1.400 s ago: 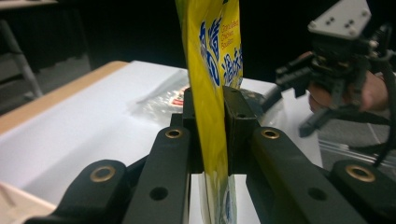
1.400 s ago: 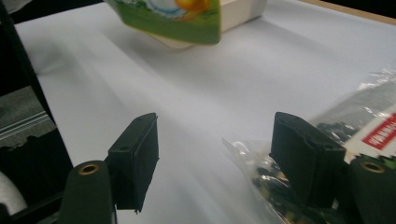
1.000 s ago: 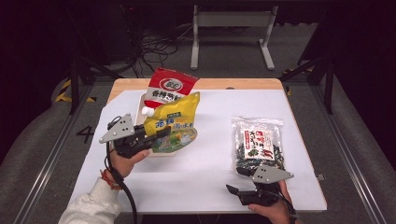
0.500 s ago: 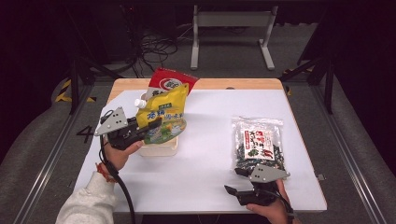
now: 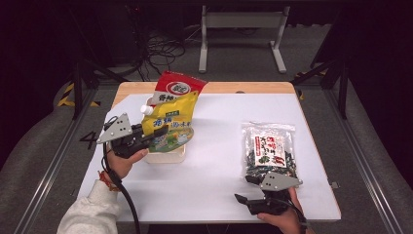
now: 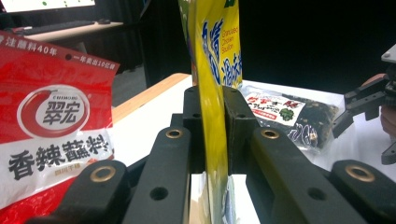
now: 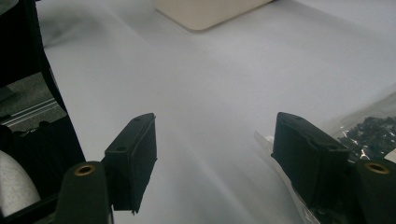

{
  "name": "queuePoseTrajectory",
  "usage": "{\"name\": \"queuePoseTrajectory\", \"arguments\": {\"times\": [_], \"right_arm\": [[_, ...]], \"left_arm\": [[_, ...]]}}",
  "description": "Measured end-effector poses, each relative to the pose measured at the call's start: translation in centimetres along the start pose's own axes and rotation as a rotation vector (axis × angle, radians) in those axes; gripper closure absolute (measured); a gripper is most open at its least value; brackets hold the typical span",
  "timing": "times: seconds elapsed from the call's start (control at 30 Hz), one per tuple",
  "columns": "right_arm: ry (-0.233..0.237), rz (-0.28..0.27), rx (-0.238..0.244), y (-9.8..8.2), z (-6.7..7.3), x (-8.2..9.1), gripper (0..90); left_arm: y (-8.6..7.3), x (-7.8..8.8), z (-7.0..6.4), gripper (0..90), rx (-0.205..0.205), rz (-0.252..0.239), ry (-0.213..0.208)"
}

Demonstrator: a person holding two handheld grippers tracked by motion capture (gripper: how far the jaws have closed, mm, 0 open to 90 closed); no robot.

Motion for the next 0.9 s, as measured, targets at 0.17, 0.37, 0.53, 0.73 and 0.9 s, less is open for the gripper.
{"name": "queuePoseTrajectory", "arguments": {"times": [0.17,0.37,0.53,0.73,0.9], "right_arm": [[0.001,0.005,-0.002,-0.1,0.0,-0.1,30.2],[0.004,0.011,0.0,-0.1,0.0,-0.1,29.9],[0.004,0.012,-0.001,-0.1,0.0,-0.2,29.8],[0.006,0.013,0.001,-0.1,0.1,-0.3,29.7],[0.007,0.016,0.002,-0.1,0.1,-0.2,29.6]], "left_arm": [[-0.5,0.4,0.6,82.3,-0.006,0.017,-0.01],[-1.1,1.2,1.4,82.4,-0.004,0.048,-0.028],[-1.8,1.6,2.0,82.5,0.008,0.082,-0.036],[-3.1,0.6,2.4,82.6,0.033,0.129,-0.031],[-4.4,0.0,3.2,82.7,0.072,0.14,-0.031]]}}
Point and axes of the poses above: each handheld gripper's, and its own axes: x roughly backward along the jaws, y roughly out of its top, z roughly to its left, the point moved 6 cm from there along -x, roughly forward along the jaws, and after that the axes turned 3 degrees about x, right-handed, at the moved point
